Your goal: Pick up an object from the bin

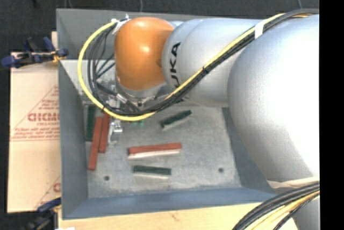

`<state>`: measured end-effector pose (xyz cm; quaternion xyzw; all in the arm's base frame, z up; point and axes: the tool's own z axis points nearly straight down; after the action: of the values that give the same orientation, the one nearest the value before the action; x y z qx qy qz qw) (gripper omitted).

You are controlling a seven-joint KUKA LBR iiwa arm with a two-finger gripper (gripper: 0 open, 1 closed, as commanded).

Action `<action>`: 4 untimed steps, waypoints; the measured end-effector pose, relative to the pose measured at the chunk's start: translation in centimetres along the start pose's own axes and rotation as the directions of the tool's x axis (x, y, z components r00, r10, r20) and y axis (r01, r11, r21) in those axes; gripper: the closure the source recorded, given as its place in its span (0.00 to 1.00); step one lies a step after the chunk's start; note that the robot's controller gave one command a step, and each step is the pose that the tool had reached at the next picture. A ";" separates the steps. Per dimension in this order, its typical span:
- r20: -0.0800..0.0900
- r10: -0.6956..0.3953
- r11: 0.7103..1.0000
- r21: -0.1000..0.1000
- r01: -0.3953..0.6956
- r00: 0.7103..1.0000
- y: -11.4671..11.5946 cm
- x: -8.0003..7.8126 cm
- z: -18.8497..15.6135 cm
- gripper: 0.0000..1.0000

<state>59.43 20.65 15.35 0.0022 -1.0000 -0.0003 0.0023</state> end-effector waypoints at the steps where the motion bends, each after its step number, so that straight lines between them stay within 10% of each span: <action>1: 0.008 0.004 1.000 -0.002 -0.004 1.000 -0.1 -0.2 -0.5 0.00; 4: 0.007 -0.263 0.965 0.003 0.263 0.965 -5.0 2.2 3.6 0.00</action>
Offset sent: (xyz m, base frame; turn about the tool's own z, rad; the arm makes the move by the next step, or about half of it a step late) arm -0.0249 -0.0847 -0.0550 -0.1756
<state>57.21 15.64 11.77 0.1350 -0.9909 0.0005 -0.0014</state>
